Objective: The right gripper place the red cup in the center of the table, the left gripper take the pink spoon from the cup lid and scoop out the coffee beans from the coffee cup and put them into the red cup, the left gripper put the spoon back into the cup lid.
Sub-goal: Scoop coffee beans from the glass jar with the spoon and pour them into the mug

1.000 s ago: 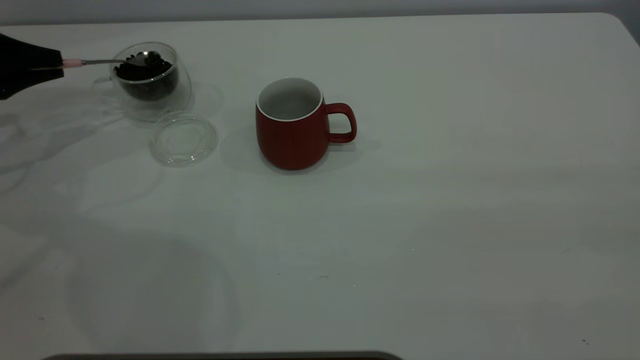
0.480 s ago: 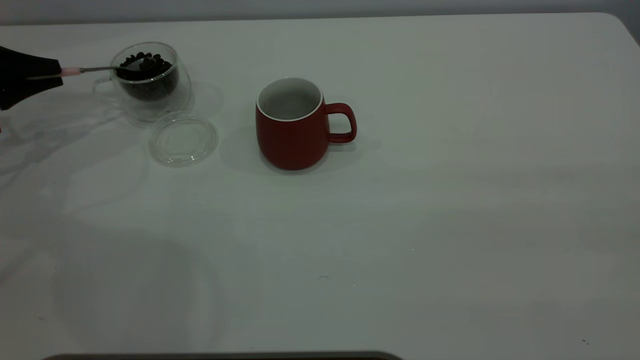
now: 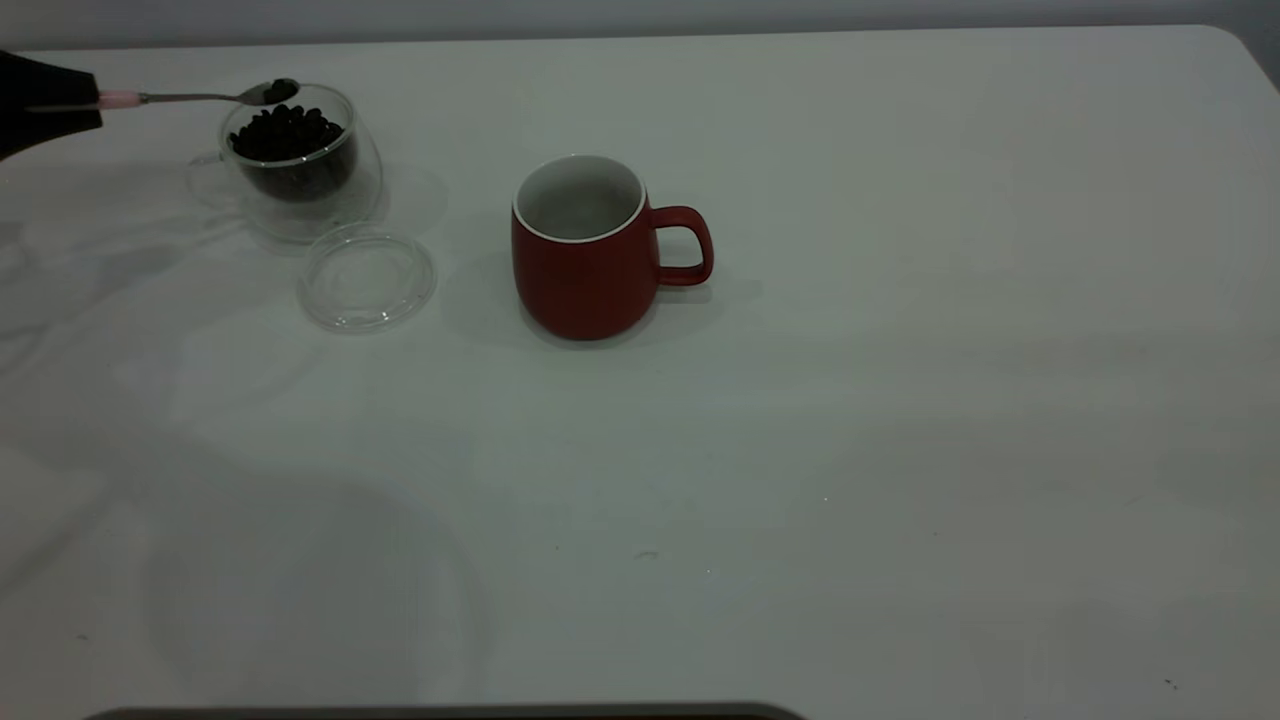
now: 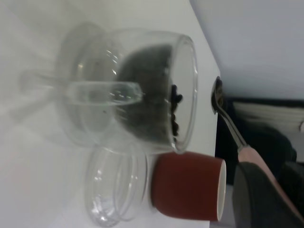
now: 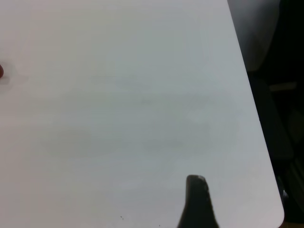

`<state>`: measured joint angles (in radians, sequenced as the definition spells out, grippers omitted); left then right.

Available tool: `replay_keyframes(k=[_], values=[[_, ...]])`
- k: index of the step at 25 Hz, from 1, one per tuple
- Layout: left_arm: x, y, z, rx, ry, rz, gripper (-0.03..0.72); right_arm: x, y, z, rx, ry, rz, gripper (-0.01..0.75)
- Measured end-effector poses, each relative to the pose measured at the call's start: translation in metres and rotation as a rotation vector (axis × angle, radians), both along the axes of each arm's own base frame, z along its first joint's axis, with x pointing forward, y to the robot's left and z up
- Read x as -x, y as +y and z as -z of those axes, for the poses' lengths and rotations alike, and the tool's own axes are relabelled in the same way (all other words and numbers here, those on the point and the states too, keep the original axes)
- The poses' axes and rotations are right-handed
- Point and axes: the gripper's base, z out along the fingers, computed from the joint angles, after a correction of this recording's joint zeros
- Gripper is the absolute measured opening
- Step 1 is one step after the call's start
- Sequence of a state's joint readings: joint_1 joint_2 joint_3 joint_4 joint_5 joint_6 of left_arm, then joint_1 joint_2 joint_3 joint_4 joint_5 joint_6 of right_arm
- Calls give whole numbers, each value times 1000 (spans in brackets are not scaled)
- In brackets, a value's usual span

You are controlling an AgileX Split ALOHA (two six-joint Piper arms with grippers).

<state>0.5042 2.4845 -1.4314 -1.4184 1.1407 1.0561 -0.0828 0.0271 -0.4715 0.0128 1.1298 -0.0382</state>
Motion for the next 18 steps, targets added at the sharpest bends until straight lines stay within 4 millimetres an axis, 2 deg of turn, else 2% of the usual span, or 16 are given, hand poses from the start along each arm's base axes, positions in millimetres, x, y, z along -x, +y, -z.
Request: replay_keyframes(k=[7,15,18], values=[[-12,-43,-16,-11,-5,115,119,0,0,0,-1,0,1,591],[-19,-99,-18,-16,-1,256,119,0,0,0,-1,0,1,591],[-19,-114,-17,-20,0,297,119,0,0,0,-1,0,1,591]])
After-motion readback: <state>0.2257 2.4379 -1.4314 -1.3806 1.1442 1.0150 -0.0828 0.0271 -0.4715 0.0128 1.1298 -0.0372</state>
